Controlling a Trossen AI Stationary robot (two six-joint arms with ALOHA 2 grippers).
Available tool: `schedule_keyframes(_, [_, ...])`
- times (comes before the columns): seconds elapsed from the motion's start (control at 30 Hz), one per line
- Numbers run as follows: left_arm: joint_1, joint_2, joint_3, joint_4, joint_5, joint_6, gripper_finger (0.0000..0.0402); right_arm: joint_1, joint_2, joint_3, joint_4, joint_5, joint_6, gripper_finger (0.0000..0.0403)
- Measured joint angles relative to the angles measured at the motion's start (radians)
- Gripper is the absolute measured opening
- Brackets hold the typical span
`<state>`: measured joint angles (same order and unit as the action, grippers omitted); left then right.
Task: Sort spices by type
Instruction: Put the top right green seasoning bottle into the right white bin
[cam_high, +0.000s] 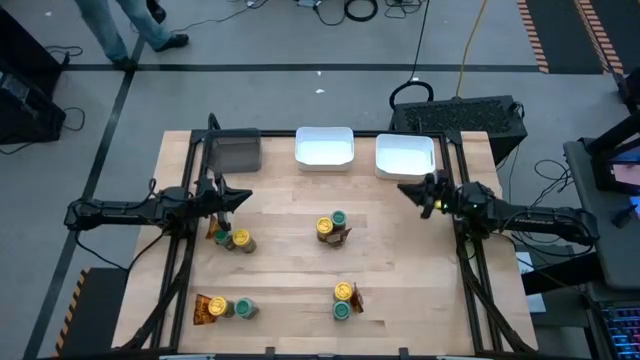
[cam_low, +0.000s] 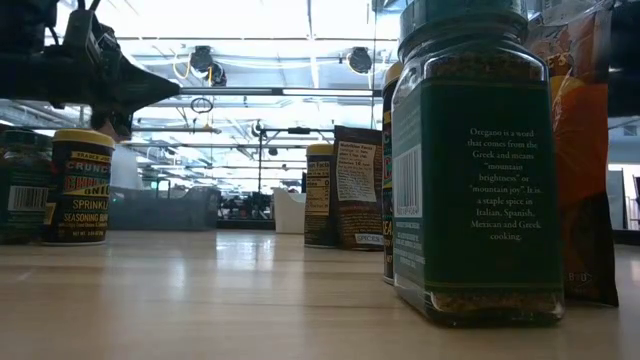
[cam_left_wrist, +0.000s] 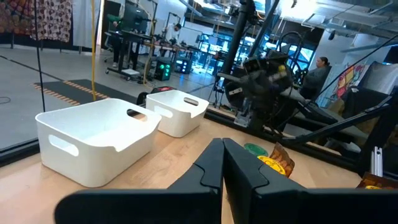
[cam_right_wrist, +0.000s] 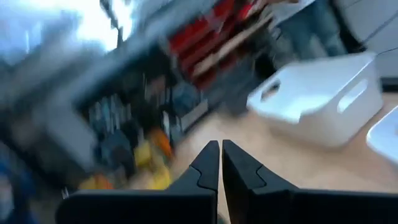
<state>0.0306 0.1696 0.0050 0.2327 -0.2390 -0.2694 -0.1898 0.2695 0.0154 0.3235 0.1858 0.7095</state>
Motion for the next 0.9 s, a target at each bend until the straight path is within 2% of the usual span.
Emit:
schedule_keyframes(0.1, [0.000, 0.000, 0.000, 0.035, 0.030, -0.088, 0.0013, 0.000, 0.000, 0.000, 0.083, 0.072, 0.049, 0.0000])
schedule_keyframes(0.2, [0.000, 0.000, 0.003, 0.040, 0.023, -0.141, 0.0013, 0.000, 0.000, 0.000, 0.151, 0.084, 0.057, 0.0000])
schedule_keyframes(0.37, [0.000, 0.000, 0.008, 0.066, 0.066, -0.145, 0.0013, 0.002, 0.000, 0.000, 0.224, 0.071, 0.004, 0.0000])
schedule_keyframes(0.47, [0.000, 0.000, 0.009, 0.112, 0.115, -0.145, 0.0013, 0.002, 0.000, 0.002, 0.276, 0.008, -0.061, 0.0000])
schedule_keyframes(0.67, [0.000, 0.000, 0.012, 0.189, 0.098, -0.146, 0.0013, 0.002, 0.039, 0.112, 0.250, -0.070, -0.053, 0.0000])
schedule_keyframes(0.83, [0.000, 0.000, 0.015, 0.243, 0.095, -0.215, 0.0013, 0.003, 0.163, 0.287, 0.110, -0.166, -0.155, 0.0000])
schedule_keyframes(0.9, [0.000, 0.001, 0.038, 0.209, 0.109, -0.215, 0.0013, 0.003, 0.233, 0.364, 0.042, -0.189, -0.189, 0.0000])
